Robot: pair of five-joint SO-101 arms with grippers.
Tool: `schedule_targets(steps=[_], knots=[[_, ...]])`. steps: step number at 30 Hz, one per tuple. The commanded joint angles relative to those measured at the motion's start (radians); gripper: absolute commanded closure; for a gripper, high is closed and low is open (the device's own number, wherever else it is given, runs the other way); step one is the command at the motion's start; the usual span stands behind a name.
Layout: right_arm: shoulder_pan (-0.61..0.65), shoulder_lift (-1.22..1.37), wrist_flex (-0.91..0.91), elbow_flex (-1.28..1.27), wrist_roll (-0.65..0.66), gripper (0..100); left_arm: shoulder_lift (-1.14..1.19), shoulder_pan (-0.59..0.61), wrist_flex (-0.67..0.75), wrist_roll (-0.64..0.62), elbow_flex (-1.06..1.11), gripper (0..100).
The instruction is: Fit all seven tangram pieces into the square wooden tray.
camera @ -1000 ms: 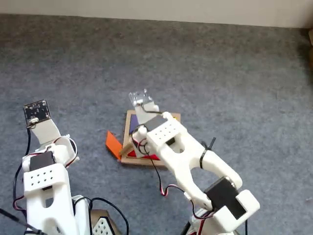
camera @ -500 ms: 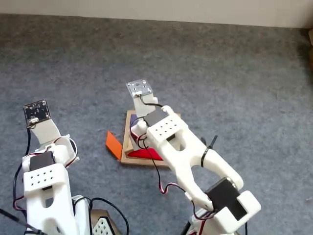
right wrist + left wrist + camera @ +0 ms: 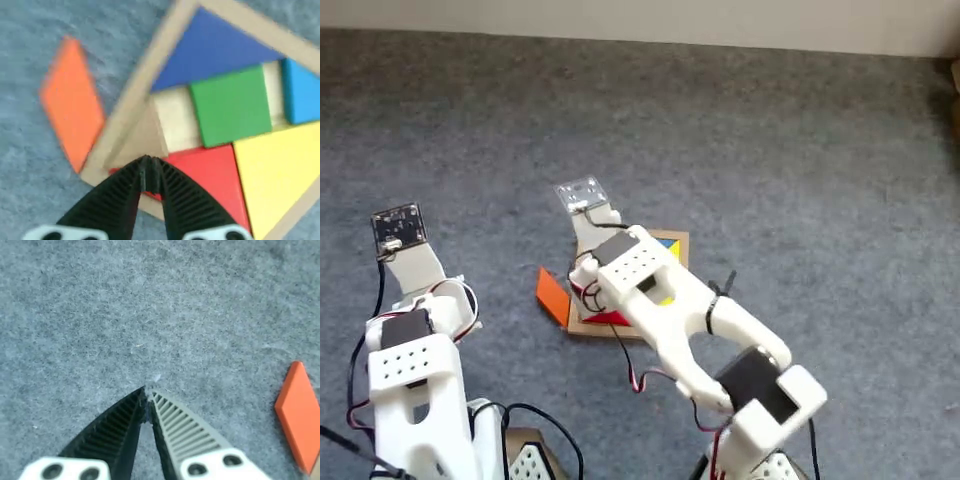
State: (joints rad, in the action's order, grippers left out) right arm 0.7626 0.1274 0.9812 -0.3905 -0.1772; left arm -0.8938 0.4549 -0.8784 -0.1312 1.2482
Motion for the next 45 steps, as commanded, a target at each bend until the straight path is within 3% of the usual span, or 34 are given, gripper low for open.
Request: schedule_targets(steps=[1,8,20,30,45], knots=[[-0.074,0.002,-0.021,0.058,0.112,98.3,-0.016,0.007,0.017,0.009,-0.015,98],[-0.137,-0.027,-0.019,0.097,0.178,98.3,-0.016,0.007,0.017,0.009,-0.015,98],[0.053,-0.148,0.005,0.099,0.178,98.3,-0.016,0.007,0.020,0.009,-0.015,98],[0.054,0.001,-0.050,0.107,0.178,98.3,-0.016,0.007,0.043,0.009,-0.007,98],[-0.208,0.090,-0.084,0.108,0.186,98.3,-0.016,0.007,0.043,0.009,-0.007,98]])
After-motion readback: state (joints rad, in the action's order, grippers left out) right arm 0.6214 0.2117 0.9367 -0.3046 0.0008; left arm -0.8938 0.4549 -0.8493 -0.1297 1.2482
